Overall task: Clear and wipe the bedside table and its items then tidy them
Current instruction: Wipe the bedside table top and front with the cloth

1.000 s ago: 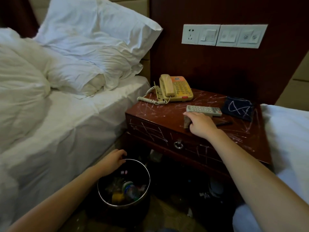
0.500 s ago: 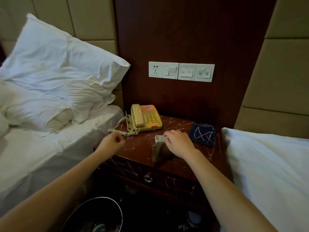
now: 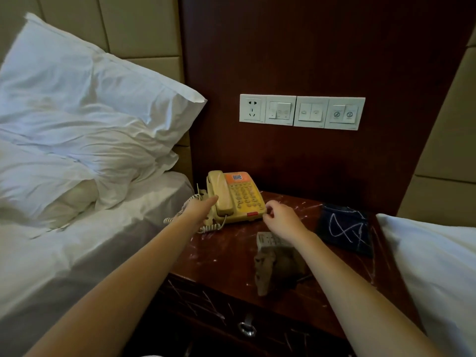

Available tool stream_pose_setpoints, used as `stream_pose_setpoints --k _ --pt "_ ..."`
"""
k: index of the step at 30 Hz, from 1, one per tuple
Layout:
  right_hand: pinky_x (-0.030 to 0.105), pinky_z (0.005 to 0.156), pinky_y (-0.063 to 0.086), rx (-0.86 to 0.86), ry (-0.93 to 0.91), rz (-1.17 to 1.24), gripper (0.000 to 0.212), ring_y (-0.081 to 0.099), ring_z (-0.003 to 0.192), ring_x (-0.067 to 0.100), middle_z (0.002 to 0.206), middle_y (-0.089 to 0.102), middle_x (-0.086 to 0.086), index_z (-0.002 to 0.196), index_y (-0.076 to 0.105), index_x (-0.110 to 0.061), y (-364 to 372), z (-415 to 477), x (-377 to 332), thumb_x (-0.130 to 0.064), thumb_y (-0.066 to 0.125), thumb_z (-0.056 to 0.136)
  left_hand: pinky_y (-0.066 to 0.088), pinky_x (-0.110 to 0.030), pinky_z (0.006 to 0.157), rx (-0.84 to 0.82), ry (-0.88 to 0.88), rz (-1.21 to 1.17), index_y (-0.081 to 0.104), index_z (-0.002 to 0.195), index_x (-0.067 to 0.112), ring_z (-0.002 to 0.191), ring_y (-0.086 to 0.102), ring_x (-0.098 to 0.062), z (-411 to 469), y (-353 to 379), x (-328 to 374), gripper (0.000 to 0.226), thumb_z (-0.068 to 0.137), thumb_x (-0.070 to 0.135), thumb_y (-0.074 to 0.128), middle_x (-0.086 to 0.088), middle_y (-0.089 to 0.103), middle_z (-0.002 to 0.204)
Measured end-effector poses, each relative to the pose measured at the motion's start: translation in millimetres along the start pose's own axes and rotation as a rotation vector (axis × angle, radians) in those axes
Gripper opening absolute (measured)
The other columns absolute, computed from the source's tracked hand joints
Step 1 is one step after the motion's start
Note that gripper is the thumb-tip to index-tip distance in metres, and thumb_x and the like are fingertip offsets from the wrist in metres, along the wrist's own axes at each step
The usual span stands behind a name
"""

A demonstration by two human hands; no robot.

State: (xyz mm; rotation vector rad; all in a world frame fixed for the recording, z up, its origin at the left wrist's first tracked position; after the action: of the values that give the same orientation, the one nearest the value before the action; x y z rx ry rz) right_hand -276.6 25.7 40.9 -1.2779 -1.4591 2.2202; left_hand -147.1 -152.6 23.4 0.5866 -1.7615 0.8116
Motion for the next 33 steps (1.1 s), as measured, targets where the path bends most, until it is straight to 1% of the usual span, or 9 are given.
stream_pose_setpoints --k 3,6,10,14,19,25,28,31,33 --pt "0.031 0.088 0.044 0.019 0.093 0.039 0.040 0.053 0.115 0.025 0.131 0.051 0.011 0.135 0.044 -0.010 8.1 23.9 10.5 -0.025 0.048 0.098 0.046 -0.037 0.091 0.008 -0.020 -0.019 0.039 0.135 0.000 0.117 0.051 -0.034 27.3 13.7 -0.3 0.061 0.091 0.038 0.056 -0.018 0.051 0.129" --pt "0.032 0.095 0.040 0.014 0.170 0.113 0.047 0.046 0.126 0.028 0.139 0.046 0.014 0.141 0.036 -0.007 17.9 43.2 20.6 -0.026 0.046 0.099 0.042 -0.032 0.082 0.040 0.012 0.100 0.042 0.133 -0.001 0.117 0.051 -0.033 45.2 20.0 5.9 0.057 0.093 0.039 0.052 -0.017 0.054 0.121" --pt "0.026 0.073 0.040 0.016 0.226 0.186 0.036 0.056 0.105 0.024 0.120 0.057 0.011 0.129 0.049 -0.005 29.2 64.6 28.2 -0.024 0.046 0.098 0.033 -0.042 0.105 0.260 0.071 0.419 0.036 0.135 0.003 0.129 0.034 -0.035 62.9 -6.6 16.8 0.066 0.090 0.049 0.050 -0.018 0.039 0.137" --pt "0.026 0.054 0.035 0.027 0.311 0.219 0.021 0.057 0.087 0.024 0.088 0.058 0.006 0.094 0.058 -0.007 37.7 83.6 38.5 -0.024 0.046 0.096 0.038 -0.040 0.102 0.040 -0.086 0.118 0.031 0.141 0.002 0.128 0.041 -0.034 86.2 7.7 -6.8 0.071 0.090 0.047 0.052 -0.017 0.042 0.140" --pt "0.029 0.071 0.041 0.040 0.429 0.290 0.027 0.057 0.100 0.028 0.113 0.060 0.014 0.113 0.059 -0.002 42.4 90.5 42.2 -0.011 0.043 0.093 0.038 -0.044 0.103 -0.049 -0.118 0.023 0.030 0.142 0.006 0.128 0.043 -0.033 102.9 16.1 -8.0 0.085 0.081 0.055 0.062 -0.014 0.041 0.142" --pt "0.031 0.081 0.047 -0.016 0.383 0.351 0.025 0.057 0.108 0.028 0.118 0.060 0.013 0.115 0.057 -0.003 67.6 93.7 14.4 -0.010 0.045 0.093 0.045 -0.042 0.094 -0.060 -0.147 0.105 0.037 0.138 0.010 0.116 0.051 -0.032 139.0 -12.6 -8.0 0.090 0.071 0.065 0.064 -0.015 0.049 0.133" --pt "0.032 0.084 0.050 -0.043 0.350 0.370 0.026 0.059 0.107 0.030 0.117 0.061 0.012 0.114 0.058 -0.003 77.4 95.5 0.9 -0.013 0.048 0.093 0.041 -0.038 0.091 -0.092 -0.143 0.199 0.035 0.140 0.012 0.122 0.047 -0.032 149.0 -16.2 -4.3 0.089 0.074 0.068 0.056 -0.014 0.045 0.138" --pt "0.037 0.086 0.053 -0.091 0.312 0.369 0.019 0.062 0.101 0.032 0.111 0.064 0.015 0.097 0.063 -0.006 80.4 94.6 -7.5 -0.016 0.048 0.091 0.033 -0.040 0.101 -0.107 -0.126 0.266 0.033 0.142 0.009 0.130 0.039 -0.032 151.7 -14.5 1.9 0.079 0.085 0.062 0.048 -0.014 0.039 0.144" --pt "0.038 0.084 0.050 -0.098 0.283 0.355 0.017 0.059 0.092 0.028 0.099 0.060 0.012 0.075 0.053 -0.016 74.0 91.7 -11.3 -0.015 0.046 0.091 0.030 -0.042 0.105 -0.072 -0.118 0.329 0.033 0.142 0.005 0.131 0.037 -0.034 146.0 -17.2 6.6 0.078 0.088 0.061 0.043 -0.016 0.038 0.145"
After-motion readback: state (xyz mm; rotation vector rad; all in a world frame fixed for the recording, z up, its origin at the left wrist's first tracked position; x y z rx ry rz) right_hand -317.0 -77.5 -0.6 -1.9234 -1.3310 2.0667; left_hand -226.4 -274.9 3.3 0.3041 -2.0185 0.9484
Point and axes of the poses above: each hand's wrist, its own z-axis towards the middle knuckle, its own y-axis out of the palm, x = y × z, the point moved 10 cm from there along z, towards the middle knuckle
